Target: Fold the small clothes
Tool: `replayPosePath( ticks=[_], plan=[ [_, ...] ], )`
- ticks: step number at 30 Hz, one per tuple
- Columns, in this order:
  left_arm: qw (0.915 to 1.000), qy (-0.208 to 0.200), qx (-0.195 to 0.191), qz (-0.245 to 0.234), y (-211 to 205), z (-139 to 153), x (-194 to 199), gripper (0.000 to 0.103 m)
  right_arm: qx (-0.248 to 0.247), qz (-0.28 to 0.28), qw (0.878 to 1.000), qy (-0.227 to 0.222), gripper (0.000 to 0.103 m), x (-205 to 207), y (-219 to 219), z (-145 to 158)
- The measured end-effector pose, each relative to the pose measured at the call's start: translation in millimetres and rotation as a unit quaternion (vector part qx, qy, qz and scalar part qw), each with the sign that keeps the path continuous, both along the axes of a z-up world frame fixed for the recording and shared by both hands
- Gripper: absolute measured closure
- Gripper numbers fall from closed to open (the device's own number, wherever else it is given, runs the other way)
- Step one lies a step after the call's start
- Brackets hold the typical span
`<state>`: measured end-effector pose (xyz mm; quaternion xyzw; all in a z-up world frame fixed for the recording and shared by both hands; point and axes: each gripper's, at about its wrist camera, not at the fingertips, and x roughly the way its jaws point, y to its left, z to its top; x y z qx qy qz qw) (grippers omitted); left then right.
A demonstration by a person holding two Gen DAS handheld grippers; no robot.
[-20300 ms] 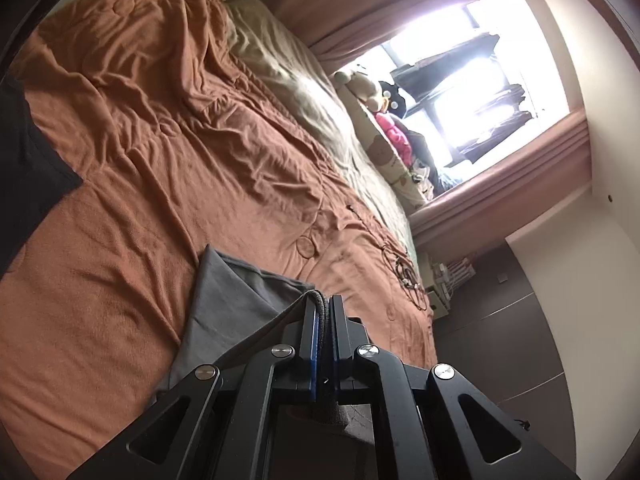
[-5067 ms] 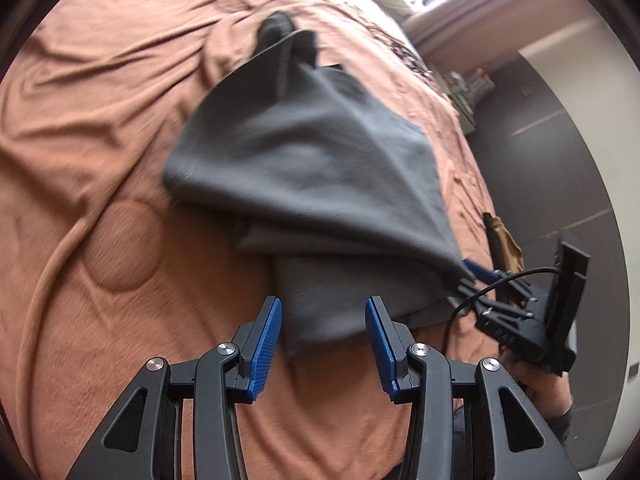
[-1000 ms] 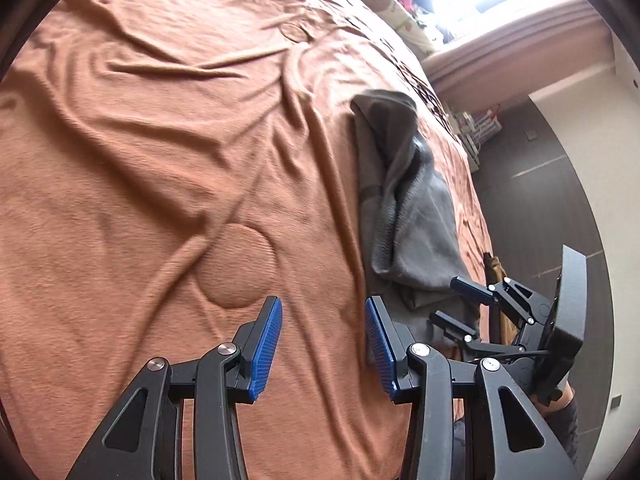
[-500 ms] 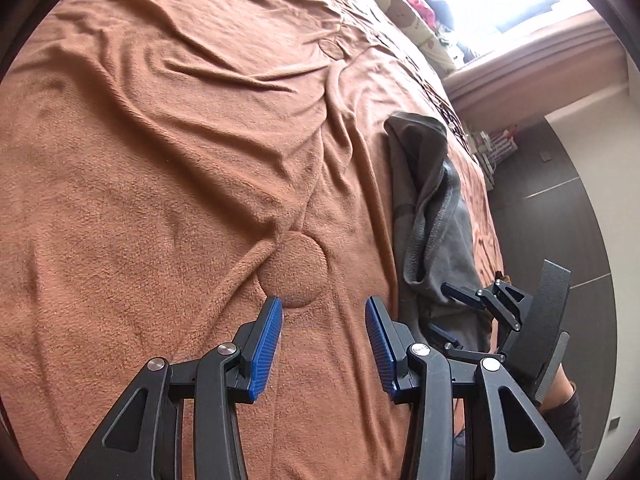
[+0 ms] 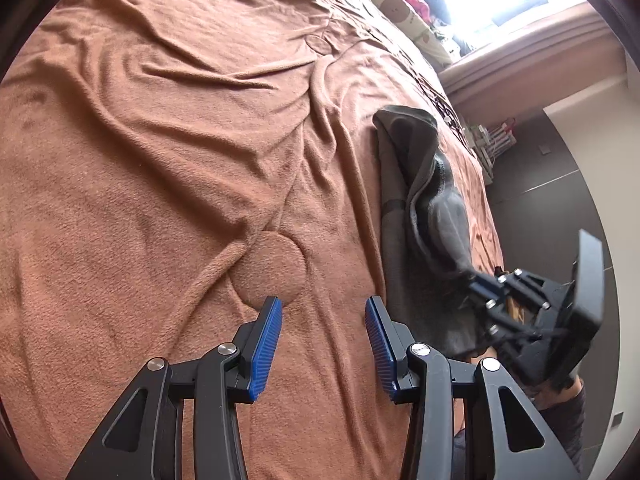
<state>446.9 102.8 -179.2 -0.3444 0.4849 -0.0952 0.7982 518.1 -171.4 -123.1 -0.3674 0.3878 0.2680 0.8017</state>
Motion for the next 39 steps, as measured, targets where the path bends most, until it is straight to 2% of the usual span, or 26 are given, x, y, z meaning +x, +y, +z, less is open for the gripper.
replayPosePath(
  ticks=[9, 14, 17, 21, 28, 39],
  plan=[
    [1.0, -0.007, 0.004, -0.003, -8, 11, 21, 0.058, 0.072, -0.076, 0.993, -0.049, 0.095, 5, -42, 42],
    [0.9998, -0.009, 0.008, -0.017, -21, 12, 31, 0.058, 0.097, -0.139, 0.983, -0.071, 0.095, 15, -68, 56],
    [0.9995, -0.006, 0.014, -0.026, -29, 12, 37, 0.058, 0.121, -0.189, 0.972, -0.075, 0.095, 31, -89, 60],
    [0.9992, -0.005, 0.019, -0.036, -39, 12, 48, 0.058, 0.152, -0.236, 0.958, -0.062, 0.095, 54, -108, 59],
    [0.9986, 0.001, 0.027, -0.046, -49, 9, 63, 0.058, 0.193, -0.282, 0.939, -0.03, 0.096, 97, -133, 42],
    [0.9969, 0.025, 0.044, -0.06, -60, -8, 89, 0.058, 0.199, -0.313, 0.929, -0.001, 0.096, 169, -162, 19]
  ],
)
